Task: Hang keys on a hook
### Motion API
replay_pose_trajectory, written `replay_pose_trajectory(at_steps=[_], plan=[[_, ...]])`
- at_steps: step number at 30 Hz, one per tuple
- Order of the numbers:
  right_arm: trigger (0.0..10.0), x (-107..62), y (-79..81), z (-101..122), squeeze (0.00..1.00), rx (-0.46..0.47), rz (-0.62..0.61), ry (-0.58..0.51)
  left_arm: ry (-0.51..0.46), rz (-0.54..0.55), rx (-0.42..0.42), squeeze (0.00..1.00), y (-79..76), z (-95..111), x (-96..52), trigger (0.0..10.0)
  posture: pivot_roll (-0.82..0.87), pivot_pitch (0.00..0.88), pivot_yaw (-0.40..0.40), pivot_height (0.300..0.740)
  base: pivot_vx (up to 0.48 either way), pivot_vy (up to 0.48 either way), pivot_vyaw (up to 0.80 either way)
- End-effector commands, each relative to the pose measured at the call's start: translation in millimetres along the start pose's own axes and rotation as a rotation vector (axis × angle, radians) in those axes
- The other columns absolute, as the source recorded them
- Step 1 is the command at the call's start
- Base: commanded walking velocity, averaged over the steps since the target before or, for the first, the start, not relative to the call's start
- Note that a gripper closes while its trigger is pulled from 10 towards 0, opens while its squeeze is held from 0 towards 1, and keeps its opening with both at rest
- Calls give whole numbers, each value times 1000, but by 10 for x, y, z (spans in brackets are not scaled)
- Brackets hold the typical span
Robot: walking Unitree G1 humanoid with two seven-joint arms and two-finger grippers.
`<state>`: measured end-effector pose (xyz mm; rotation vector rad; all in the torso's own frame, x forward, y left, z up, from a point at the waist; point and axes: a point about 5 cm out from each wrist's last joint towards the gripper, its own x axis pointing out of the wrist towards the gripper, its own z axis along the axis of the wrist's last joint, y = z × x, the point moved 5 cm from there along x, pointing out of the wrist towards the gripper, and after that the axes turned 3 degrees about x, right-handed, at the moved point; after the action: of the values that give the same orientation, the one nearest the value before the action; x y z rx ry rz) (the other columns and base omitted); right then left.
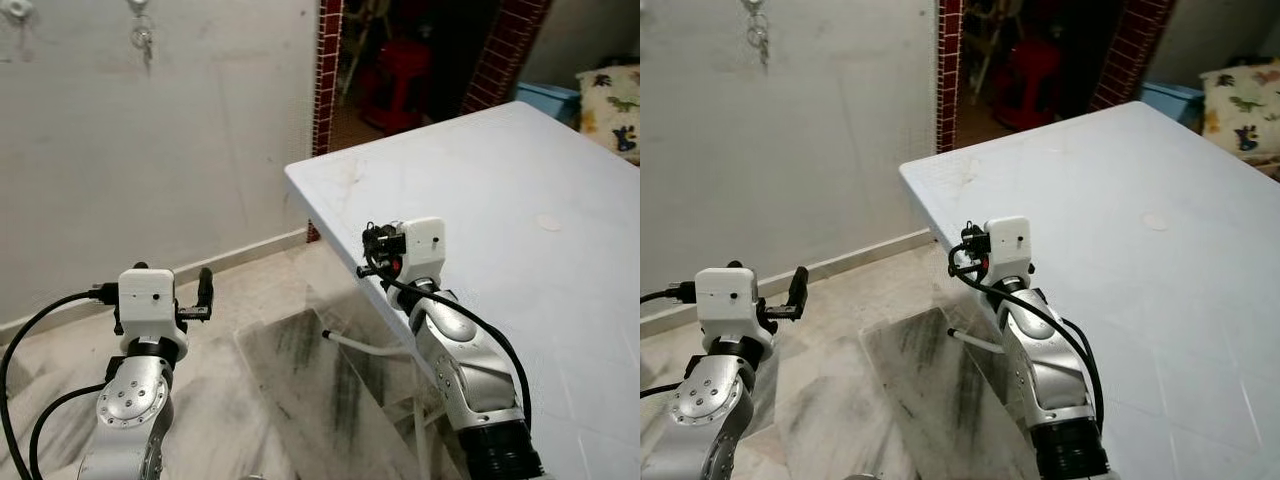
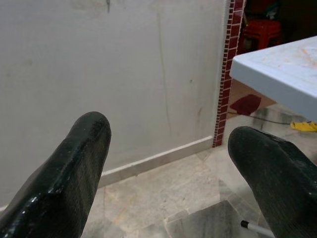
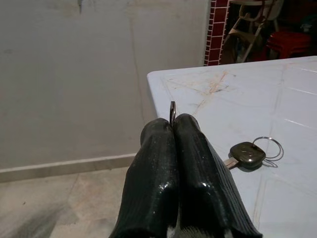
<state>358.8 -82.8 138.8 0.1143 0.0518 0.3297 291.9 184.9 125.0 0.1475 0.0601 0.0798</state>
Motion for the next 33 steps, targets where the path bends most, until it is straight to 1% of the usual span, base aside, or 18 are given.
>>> replay_pose_trajectory(at_steps=[1,5,14,23,27,31,33], plan=[[10000,-4,-16,54,0,0,-11,-14,9,-4,0,0,-1,-22,13,10000,194,0,-37,740,0,480,0],[10000,-7,-28,63,0,1,-17,-16,14,-8,-7,0,1,-34,18,10000,187,0,-34,740,0,480,0],[10000,-33,-81,67,0,-3,-37,-16,15,-31,-9,0,-52,-35,42,10000,178,0,-27,740,0,480,0],[10000,-20,-108,87,0,-7,-47,-21,4,-40,-14,0,-70,-17,67,10000,177,0,-23,740,0,456,0],[10000,-15,-117,95,0,-11,-50,-23,-11,-39,3,0,-66,9,73,10000,177,0,-23,740,0,0,0],[10000,-4,-115,113,0,-17,-48,-31,-26,-65,5,0,-96,38,80,10000,177,0,-23,740,0,0,0],[10000,3,-109,120,0,-18,-47,-33,-30,-81,2,0,-117,50,83,10000,176,0,-24,740,0,0,722]])
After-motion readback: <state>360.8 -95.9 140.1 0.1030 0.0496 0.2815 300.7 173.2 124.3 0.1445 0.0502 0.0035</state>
